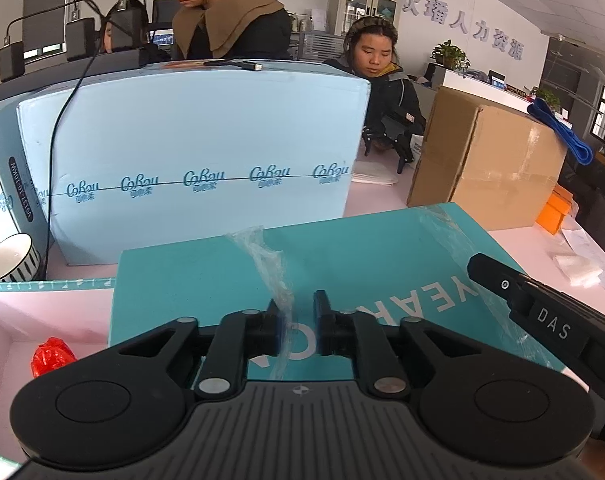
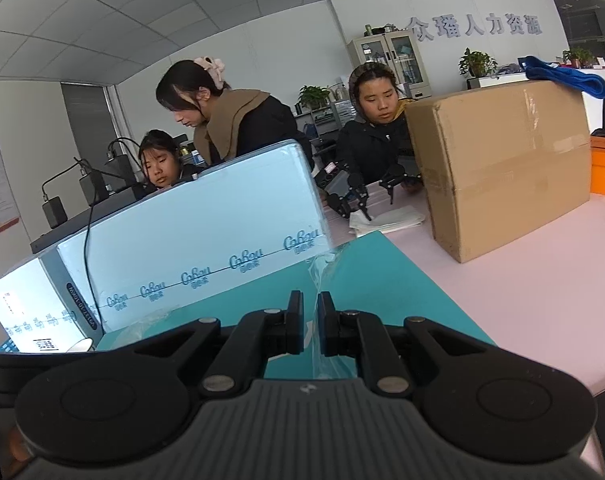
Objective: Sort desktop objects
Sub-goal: 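Carry the lid with both tools over the open teal box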
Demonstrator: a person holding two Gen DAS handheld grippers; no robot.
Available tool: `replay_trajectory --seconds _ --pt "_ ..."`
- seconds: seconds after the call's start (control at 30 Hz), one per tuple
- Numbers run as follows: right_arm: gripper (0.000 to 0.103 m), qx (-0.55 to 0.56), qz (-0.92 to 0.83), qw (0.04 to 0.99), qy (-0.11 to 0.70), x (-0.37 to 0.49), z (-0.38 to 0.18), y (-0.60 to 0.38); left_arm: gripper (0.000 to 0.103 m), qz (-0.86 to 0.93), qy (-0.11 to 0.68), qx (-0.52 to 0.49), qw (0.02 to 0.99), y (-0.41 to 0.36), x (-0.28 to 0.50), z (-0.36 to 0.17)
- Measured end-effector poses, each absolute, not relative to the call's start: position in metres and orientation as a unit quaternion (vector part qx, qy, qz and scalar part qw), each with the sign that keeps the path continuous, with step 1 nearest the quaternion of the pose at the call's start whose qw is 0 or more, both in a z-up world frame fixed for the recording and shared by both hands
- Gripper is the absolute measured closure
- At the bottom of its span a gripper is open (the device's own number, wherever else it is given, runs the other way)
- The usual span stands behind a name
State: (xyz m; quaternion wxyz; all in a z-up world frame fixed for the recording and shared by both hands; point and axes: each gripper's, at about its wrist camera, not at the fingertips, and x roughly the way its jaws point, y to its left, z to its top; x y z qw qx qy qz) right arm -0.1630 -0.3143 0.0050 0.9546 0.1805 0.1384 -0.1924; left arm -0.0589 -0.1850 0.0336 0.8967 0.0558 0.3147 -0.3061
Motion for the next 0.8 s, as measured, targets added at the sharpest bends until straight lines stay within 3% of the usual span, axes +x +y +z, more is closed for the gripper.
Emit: replay_trajectory --seconds 0.8 --pt "0.09 0.188 -0.146 0.961 0.14 -0.125 0.004 -0.28 0.092 -0.259 0.31 0.048 0.913 -0.135 -0.024 0.033"
